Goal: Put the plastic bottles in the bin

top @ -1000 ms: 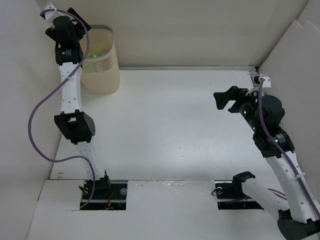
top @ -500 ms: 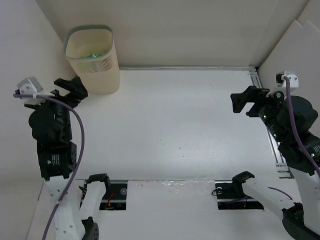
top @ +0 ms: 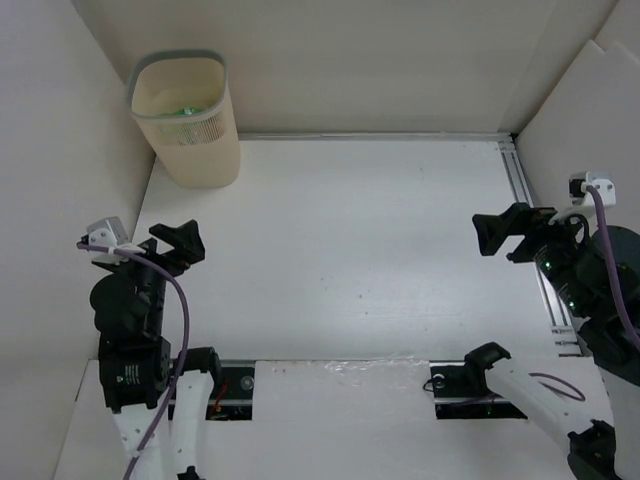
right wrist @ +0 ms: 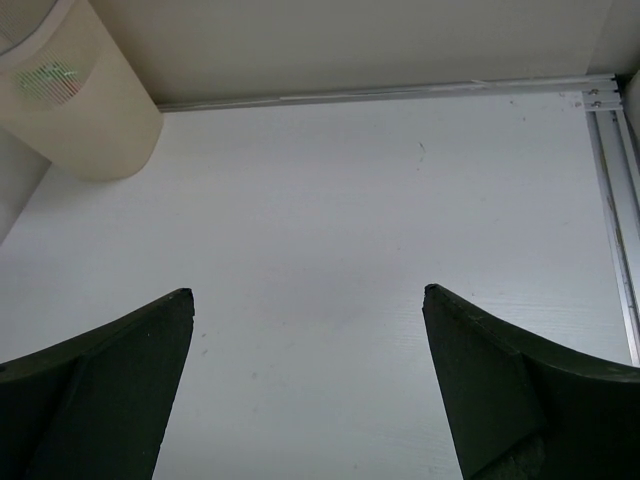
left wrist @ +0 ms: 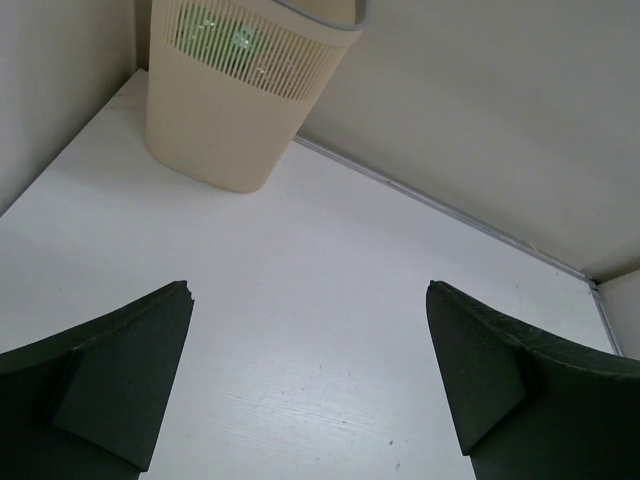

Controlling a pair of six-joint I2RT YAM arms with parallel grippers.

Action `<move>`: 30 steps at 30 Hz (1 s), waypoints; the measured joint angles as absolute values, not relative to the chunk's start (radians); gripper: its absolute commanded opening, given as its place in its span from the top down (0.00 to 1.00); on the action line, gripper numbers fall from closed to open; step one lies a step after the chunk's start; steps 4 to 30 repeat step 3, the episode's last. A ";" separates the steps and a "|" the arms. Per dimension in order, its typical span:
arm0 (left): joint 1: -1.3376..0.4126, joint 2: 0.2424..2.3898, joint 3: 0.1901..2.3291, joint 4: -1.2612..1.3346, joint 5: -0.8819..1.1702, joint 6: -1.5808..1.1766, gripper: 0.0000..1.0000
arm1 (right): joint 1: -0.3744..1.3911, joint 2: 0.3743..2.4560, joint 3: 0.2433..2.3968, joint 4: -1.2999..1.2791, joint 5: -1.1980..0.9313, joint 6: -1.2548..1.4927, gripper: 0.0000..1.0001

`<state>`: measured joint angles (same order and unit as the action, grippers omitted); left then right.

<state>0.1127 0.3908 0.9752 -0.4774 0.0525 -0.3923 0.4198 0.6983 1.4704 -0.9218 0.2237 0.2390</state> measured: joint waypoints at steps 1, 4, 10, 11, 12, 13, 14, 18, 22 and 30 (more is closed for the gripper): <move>0.113 0.390 0.966 -0.480 0.055 -0.392 0.00 | 0.420 0.693 1.469 -0.924 0.224 0.239 0.00; 0.113 0.390 0.947 -0.483 0.059 -0.393 0.00 | 0.420 0.686 1.469 -0.926 0.221 0.239 0.00; 0.113 0.390 0.947 -0.483 0.059 -0.393 0.00 | 0.420 0.686 1.469 -0.926 0.221 0.239 0.00; 0.113 0.390 0.947 -0.483 0.059 -0.393 0.00 | 0.420 0.686 1.469 -0.926 0.221 0.239 0.00; 0.113 0.390 0.947 -0.483 0.059 -0.393 0.00 | 0.420 0.686 1.469 -0.926 0.221 0.239 0.00; 0.113 0.390 0.947 -0.483 0.059 -0.393 0.00 | 0.420 0.686 1.469 -0.926 0.221 0.239 0.00; 0.113 0.390 0.947 -0.483 0.059 -0.393 0.00 | 0.420 0.686 1.469 -0.926 0.221 0.239 0.00; 0.113 0.390 0.947 -0.483 0.059 -0.393 0.00 | 0.420 0.686 1.469 -0.926 0.221 0.239 0.00; 0.113 0.390 0.947 -0.483 0.059 -0.393 0.00 | 0.420 0.686 1.469 -0.926 0.221 0.239 0.00; 0.113 0.390 0.947 -0.483 0.059 -0.393 0.00 | 0.420 0.686 1.469 -0.926 0.221 0.239 0.00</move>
